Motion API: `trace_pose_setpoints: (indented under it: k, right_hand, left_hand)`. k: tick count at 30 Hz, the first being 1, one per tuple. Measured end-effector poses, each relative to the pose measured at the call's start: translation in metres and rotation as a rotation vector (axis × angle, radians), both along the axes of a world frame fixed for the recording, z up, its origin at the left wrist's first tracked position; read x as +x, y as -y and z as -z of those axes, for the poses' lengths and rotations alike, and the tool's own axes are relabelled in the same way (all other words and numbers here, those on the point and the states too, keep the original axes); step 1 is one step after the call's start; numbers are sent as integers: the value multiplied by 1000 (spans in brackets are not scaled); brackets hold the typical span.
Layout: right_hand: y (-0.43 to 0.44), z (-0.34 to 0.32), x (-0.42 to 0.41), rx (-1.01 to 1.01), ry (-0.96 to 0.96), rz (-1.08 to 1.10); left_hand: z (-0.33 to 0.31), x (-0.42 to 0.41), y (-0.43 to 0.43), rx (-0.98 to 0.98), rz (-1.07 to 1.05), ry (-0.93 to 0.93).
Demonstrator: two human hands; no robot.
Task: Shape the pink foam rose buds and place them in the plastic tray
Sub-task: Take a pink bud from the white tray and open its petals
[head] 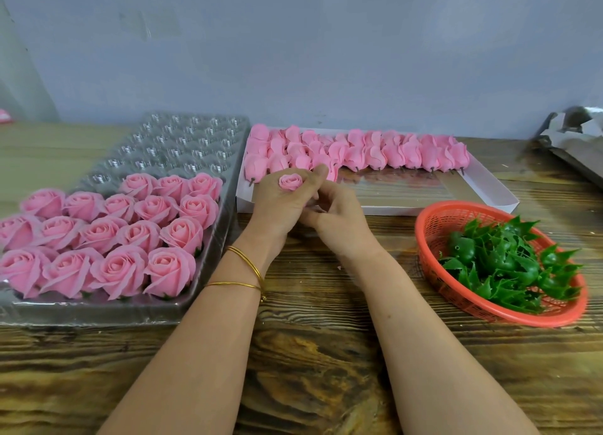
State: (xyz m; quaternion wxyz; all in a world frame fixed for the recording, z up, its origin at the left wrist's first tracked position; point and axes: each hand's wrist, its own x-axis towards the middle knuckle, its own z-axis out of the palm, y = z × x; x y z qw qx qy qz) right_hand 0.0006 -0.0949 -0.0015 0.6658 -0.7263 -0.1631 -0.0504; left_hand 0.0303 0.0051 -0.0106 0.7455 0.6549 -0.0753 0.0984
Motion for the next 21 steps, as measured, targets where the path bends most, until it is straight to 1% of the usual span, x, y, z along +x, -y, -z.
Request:
trace_pose_setpoints:
  k: [4,12,15,21]
  right_hand:
    - [1,-1,0,24,-16,-21]
    - [-3,3,4,-55,-16,66]
    - [-5,6,5,-49,-21,104]
    - [-5,6,6,-32,-7,127]
  left_hand:
    - [0,1,1,0,12,3]
    - [1,3,5,-87,-21,-90]
    - [2,2,5,-102,-7,-48]
    - [1,0,3,-63,15,5]
